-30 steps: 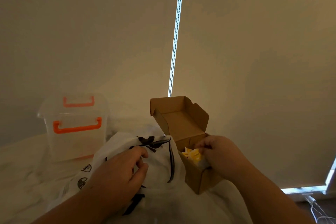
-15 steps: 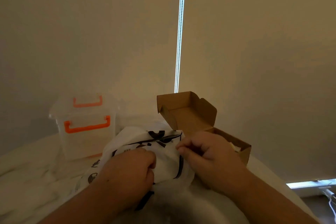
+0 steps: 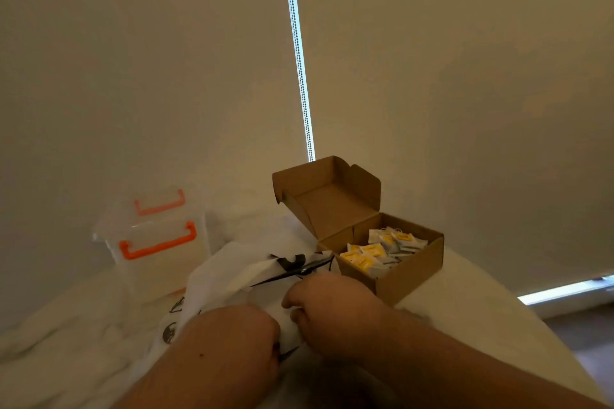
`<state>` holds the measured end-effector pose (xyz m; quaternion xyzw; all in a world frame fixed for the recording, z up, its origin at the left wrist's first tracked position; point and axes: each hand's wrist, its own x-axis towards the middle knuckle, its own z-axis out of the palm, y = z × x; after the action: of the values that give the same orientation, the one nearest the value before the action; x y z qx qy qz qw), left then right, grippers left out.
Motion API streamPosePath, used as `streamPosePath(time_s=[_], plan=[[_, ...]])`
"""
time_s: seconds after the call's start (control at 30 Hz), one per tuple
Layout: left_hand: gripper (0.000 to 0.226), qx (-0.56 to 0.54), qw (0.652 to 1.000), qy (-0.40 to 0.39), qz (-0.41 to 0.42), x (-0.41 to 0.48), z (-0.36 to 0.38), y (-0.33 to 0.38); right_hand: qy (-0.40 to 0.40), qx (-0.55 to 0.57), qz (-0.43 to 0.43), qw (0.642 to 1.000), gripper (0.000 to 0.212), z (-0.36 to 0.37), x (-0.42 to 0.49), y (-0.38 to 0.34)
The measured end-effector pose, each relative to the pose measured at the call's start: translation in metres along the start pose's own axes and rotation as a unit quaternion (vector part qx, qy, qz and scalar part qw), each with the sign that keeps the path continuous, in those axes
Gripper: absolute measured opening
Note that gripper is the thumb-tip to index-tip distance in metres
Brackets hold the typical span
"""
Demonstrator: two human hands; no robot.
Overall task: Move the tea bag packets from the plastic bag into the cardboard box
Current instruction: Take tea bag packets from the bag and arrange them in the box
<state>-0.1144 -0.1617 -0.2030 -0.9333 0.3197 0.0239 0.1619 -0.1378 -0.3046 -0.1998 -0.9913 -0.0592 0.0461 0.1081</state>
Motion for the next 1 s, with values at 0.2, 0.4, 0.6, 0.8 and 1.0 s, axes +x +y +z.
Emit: streamPosePath(time_s=[0.2,0.4,0.6,0.8,1.0], plan=[[0.042,-0.006,0.998,0.055,0.033,-0.032,0.009,-0.014,-0.006,-0.046,-0.016,0.999,0.052,0.003,-0.002,-0.007],[0.030,-0.119,0.980,0.158,0.001,-0.080,0.024,-0.045,0.035,-0.016,-0.063,0.997,0.039,0.011,-0.011,-0.024],[0.035,-0.169,0.961,0.197,-0.093,-0.103,0.048,-0.058,0.018,-0.030,-0.075,0.997,0.043,0.026,-0.011,-0.052],[0.029,-0.173,0.963,0.141,-0.153,-0.094,0.054,-0.068,0.033,-0.033,-0.099,0.994,0.042,0.039,-0.011,-0.067],[0.022,-0.228,0.962,0.109,-0.106,-0.100,0.059,-0.076,0.062,0.009,-0.107,0.992,0.032,0.050,-0.010,-0.067]])
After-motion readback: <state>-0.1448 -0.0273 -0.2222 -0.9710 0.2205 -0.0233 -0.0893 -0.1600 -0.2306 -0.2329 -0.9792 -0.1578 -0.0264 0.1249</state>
